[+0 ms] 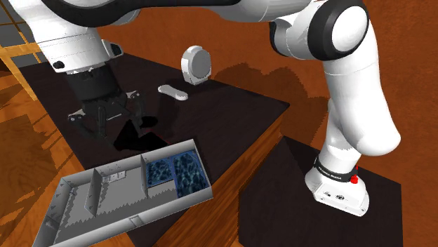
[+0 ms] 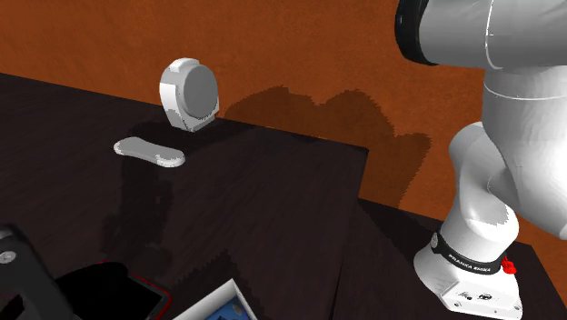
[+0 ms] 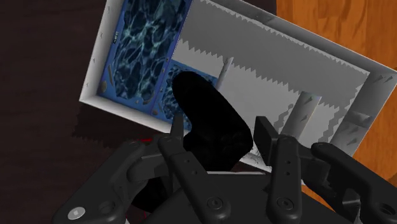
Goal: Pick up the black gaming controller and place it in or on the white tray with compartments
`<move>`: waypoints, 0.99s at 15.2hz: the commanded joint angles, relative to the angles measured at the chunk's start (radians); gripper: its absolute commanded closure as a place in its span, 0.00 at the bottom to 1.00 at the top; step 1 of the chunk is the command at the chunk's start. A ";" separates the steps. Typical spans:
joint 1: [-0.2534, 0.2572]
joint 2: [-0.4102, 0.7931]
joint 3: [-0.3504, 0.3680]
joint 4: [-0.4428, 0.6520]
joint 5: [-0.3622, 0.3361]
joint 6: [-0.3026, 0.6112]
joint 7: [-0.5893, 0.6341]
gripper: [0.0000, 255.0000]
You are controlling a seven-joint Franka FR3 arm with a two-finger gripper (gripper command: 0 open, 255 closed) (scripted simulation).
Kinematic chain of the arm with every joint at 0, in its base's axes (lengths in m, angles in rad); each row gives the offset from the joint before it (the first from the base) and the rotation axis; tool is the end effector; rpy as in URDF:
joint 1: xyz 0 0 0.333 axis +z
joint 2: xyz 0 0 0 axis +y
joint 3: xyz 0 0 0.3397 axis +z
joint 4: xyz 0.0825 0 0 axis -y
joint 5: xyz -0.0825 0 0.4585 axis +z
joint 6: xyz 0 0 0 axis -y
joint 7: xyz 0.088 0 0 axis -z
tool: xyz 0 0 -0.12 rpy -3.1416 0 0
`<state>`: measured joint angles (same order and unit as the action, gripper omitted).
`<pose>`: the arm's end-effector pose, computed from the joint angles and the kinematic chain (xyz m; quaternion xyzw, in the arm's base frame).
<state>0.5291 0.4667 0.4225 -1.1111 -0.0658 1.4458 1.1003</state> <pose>0.5010 0.5590 0.5696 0.9928 -0.0924 -0.0762 0.0085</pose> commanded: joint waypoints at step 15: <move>0.115 0.106 0.015 0.027 -0.036 0.084 0.114 1.00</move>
<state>0.6506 0.5844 0.4365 -1.0489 -0.1055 1.5062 1.2158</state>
